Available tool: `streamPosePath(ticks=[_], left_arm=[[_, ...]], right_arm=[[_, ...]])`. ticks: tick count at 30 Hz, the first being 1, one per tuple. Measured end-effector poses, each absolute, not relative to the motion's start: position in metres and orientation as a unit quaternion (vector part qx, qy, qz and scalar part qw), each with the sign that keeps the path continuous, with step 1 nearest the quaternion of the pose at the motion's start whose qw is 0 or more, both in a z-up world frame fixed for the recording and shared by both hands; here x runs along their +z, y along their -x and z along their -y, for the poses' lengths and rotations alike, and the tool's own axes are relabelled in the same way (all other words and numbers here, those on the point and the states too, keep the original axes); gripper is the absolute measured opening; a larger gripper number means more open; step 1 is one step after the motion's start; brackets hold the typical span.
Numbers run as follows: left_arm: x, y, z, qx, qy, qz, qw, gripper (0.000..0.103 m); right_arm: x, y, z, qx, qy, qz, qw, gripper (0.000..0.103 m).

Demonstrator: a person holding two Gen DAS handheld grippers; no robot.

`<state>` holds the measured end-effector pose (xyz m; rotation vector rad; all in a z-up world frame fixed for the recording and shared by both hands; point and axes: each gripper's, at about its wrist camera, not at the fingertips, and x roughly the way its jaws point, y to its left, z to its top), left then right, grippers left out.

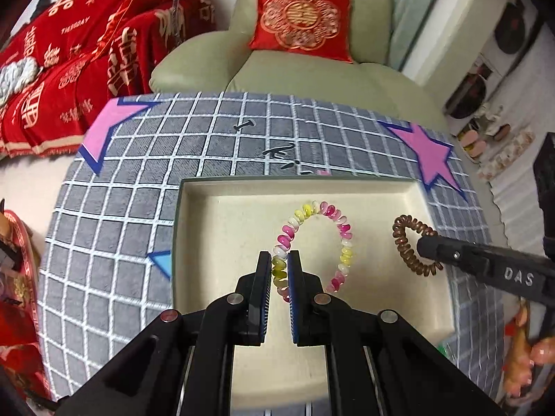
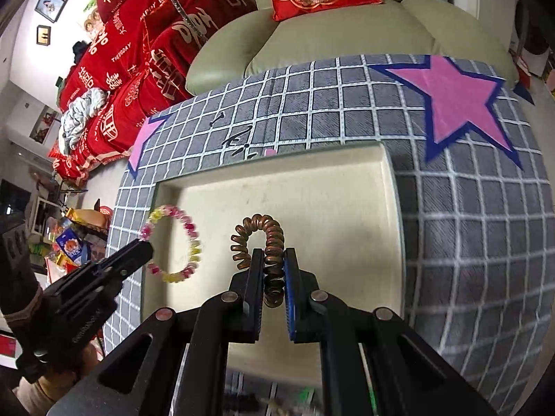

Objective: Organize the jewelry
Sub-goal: 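Carry both items into the tray and open both tools to release them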

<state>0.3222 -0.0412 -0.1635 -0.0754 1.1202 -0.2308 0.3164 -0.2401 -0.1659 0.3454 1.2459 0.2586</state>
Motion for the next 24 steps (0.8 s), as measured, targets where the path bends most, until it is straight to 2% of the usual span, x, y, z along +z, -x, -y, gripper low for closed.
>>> streamPosePath(ticks=[15,21,23,24], left_arm=[[-0.219,-0.353,0.063,-0.063,-0.038,-0.556,0.828,0.018],[-0.223,-0.353,0.067,-0.046,-0.074,-0.554,0.828,0.018],[-0.223,-0.354,0.069,-0.042,-0.079,-0.559,0.824,0.018],[-0.222,-0.353,0.068,-0.043,-0.077,-0.559,0.824,0.018]], right_arm=[[-0.229,-0.357,0.251,0.097,-0.165,-0.604,0.774,0.012],[-0.229,-0.353,0.251,0.092,-0.160,-0.602,0.777,0.013],[-0.228,-0.354,0.251,0.094,-0.158,-0.604,0.776,0.018],[-0.226,-0.354,0.250,0.094,-0.159,-0.604,0.776,0.030]])
